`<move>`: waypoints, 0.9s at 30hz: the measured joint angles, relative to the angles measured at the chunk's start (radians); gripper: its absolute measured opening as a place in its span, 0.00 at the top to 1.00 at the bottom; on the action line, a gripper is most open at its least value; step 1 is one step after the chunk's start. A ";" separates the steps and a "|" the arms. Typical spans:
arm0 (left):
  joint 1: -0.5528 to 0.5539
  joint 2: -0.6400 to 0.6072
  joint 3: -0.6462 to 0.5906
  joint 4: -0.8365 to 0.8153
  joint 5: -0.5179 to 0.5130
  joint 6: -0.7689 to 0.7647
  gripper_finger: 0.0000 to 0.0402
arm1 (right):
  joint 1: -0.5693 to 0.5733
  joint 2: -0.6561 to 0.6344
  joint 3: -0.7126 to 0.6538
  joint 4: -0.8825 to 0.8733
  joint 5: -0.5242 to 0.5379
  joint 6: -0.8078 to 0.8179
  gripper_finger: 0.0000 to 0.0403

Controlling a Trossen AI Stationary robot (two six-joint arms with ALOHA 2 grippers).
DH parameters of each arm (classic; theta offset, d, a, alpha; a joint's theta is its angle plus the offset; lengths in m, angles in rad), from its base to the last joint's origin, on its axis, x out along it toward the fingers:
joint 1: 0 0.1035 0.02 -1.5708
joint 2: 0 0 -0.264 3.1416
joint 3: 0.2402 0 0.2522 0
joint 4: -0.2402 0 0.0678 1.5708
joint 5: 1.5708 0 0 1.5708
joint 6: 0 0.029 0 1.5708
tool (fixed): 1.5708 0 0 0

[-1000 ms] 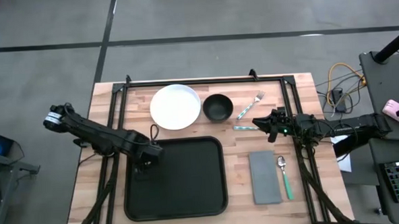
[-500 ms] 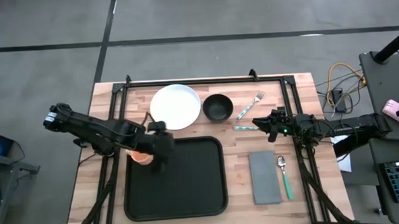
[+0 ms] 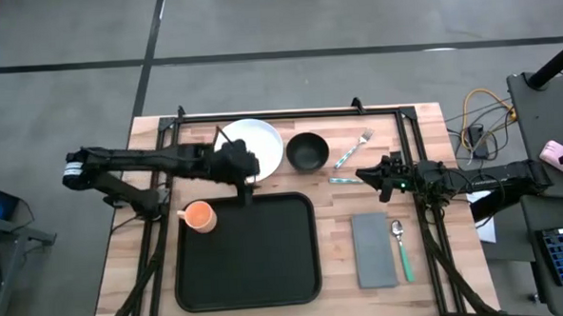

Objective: Set up tray
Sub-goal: Put the white plate on the black serving tray to the bottom right of the orange cup

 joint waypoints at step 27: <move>0.249 0.298 -0.017 -0.017 0.187 0.169 0.44 | -0.008 0.000 0.000 -0.007 -0.069 -0.277 0.83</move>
